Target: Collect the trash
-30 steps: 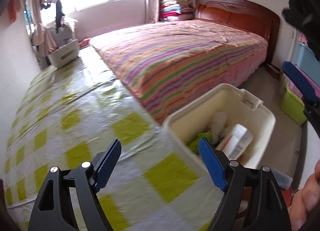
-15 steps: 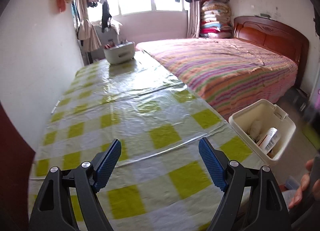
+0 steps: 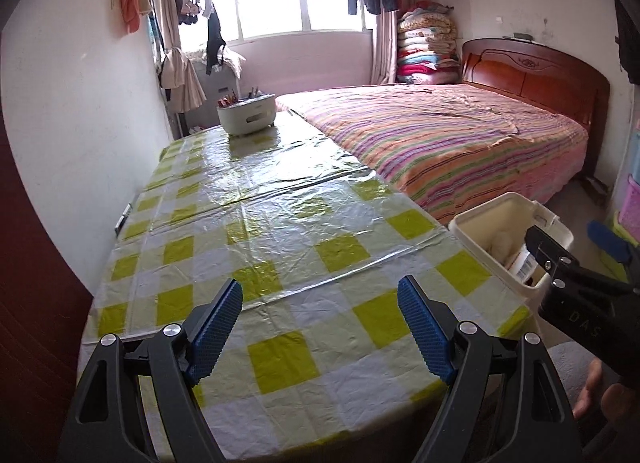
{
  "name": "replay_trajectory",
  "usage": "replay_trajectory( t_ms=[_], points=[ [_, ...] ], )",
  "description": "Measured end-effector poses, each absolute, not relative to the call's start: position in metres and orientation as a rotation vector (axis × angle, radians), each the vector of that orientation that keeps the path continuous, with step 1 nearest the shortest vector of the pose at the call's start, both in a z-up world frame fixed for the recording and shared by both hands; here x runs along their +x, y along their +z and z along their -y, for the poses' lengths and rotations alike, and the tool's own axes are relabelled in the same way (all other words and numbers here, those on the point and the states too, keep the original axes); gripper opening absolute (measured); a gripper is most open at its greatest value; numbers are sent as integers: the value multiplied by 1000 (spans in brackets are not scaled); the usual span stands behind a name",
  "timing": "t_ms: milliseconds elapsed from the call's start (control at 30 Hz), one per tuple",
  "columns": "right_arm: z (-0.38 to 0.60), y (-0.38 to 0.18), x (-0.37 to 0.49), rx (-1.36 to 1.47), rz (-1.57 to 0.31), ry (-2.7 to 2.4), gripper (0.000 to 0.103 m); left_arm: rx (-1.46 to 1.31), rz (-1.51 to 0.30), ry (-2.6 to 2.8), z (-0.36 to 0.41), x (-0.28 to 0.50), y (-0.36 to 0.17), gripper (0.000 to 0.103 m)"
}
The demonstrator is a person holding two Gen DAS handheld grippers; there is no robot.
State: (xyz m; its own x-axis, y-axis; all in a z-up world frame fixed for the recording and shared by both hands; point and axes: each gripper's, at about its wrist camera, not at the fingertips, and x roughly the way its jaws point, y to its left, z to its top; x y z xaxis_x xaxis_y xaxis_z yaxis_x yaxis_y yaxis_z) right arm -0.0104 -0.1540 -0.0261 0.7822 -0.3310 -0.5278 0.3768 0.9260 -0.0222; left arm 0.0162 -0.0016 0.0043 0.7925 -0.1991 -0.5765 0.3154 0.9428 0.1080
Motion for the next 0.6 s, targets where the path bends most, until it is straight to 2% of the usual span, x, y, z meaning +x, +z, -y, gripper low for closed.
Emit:
replay_trajectory(
  t_ms=[600],
  points=[
    [148,-22,-1,66,-567,-355,96,189,-611,-290,-2,17,3,78]
  ],
)
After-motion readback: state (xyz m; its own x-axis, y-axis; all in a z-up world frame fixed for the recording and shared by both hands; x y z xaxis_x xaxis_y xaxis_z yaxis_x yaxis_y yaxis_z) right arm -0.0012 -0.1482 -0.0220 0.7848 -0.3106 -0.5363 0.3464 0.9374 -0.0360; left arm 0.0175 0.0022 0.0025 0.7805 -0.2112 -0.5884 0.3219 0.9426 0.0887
